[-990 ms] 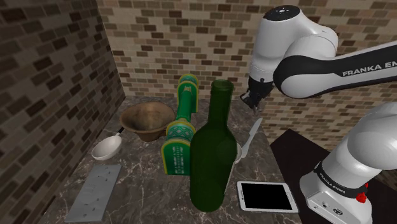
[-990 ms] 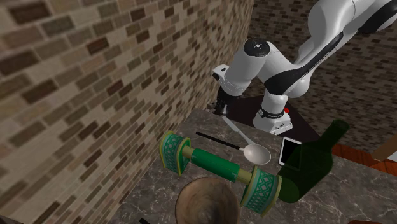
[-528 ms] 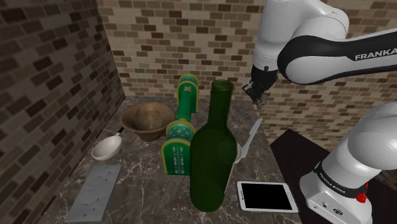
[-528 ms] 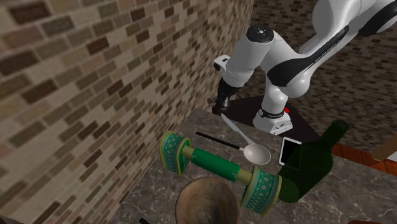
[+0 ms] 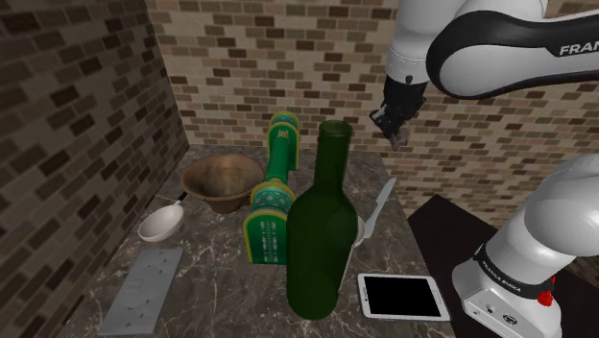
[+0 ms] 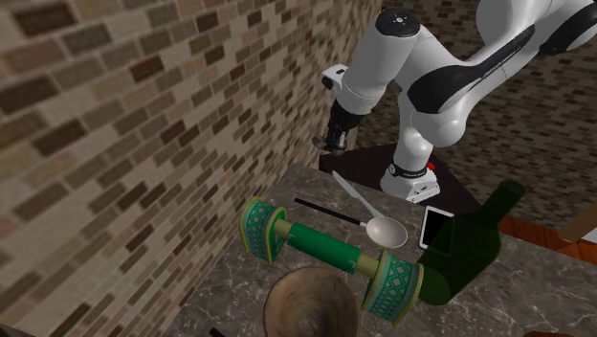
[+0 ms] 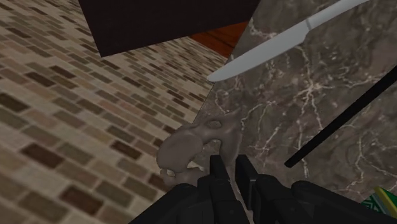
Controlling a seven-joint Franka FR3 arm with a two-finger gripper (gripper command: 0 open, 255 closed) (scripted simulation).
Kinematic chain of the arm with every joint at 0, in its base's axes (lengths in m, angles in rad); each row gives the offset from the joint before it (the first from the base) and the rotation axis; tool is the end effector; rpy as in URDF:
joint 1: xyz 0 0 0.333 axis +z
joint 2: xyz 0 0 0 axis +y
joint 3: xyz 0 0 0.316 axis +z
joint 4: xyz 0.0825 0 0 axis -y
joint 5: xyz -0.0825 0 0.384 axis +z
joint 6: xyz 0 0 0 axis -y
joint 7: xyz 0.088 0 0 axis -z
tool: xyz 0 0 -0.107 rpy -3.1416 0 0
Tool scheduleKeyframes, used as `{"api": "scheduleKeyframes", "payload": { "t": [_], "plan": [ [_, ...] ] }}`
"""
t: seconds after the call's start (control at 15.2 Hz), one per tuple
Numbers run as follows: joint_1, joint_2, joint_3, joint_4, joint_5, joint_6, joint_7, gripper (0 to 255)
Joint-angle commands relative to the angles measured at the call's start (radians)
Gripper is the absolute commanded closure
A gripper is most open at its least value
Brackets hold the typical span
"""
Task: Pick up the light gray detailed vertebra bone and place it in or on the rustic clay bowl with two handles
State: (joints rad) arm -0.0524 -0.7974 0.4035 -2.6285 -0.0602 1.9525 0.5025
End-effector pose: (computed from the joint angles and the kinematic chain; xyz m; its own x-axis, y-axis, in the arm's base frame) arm 0.3124 0.1154 0.4795 0.9550 -0.1962 0.2224 -0.2522 -0.9319 0.2607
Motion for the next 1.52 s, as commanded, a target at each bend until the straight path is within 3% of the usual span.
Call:
{"api": "scheduleKeyframes", "payload": {
  "t": [0.0, 0.73, 1.12, 1.45],
  "plan": [
    [-0.001, -0.006, -0.007, 0.025, -0.002, -0.030, -0.008, 255],
    [-0.012, -0.007, -0.031, 0.160, -0.014, -0.161, -0.044, 255],
    [-0.029, 0.160, 0.116, 0.319, 0.012, -0.172, 0.095, 255],
    [-0.066, 0.321, 0.249, 0.480, -0.008, -0.195, 0.222, 255]
  ]
}}
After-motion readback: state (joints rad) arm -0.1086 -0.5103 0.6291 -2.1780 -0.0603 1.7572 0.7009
